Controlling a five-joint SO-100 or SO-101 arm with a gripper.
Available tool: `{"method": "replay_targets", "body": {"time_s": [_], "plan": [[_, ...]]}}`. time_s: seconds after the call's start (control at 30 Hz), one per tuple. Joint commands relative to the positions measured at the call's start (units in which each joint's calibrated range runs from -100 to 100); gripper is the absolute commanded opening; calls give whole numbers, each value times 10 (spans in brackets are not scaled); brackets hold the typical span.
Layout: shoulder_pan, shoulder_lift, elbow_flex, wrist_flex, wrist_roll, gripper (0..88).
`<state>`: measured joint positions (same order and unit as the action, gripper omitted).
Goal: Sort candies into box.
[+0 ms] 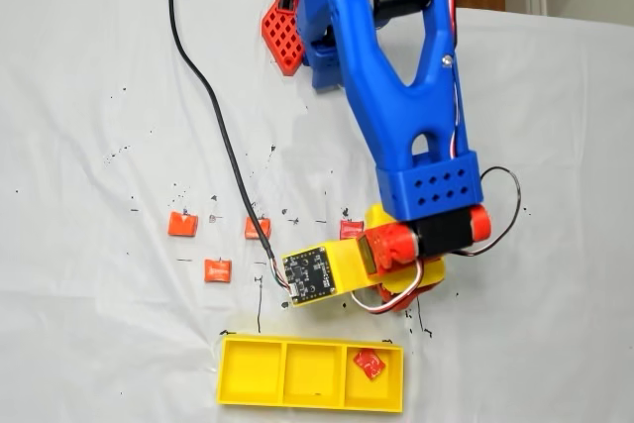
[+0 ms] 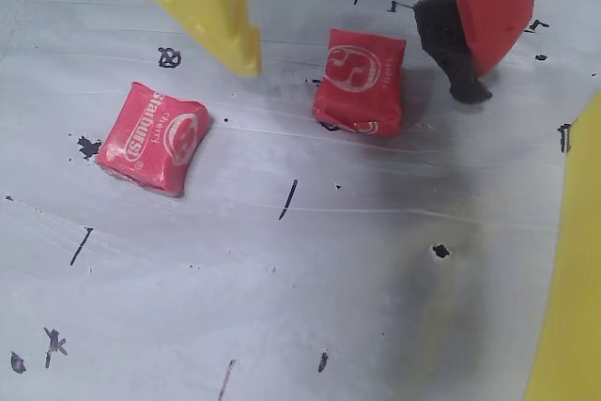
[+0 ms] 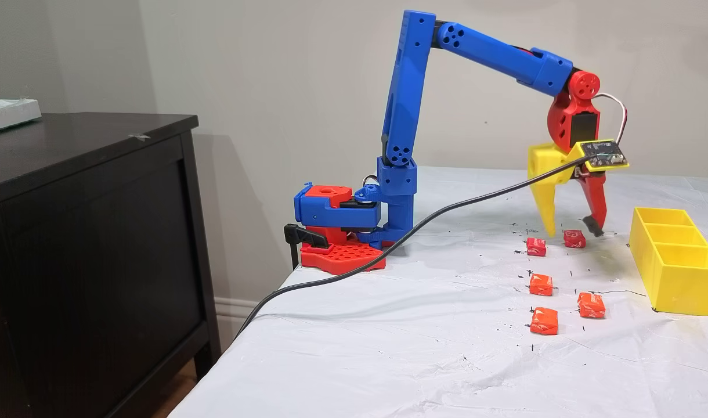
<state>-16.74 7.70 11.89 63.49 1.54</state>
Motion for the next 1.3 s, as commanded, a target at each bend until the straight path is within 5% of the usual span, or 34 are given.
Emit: {"method": "replay_targets", "body": {"time_s": [0.0, 0.4, 0.67, 1.27], "plan": [[-7, -5, -13, -24, -4, 250], [-7, 28, -23, -36, -5, 237], [-3, 15, -25, -36, -7, 3], [76, -157, -148, 5, -2, 2]]}}
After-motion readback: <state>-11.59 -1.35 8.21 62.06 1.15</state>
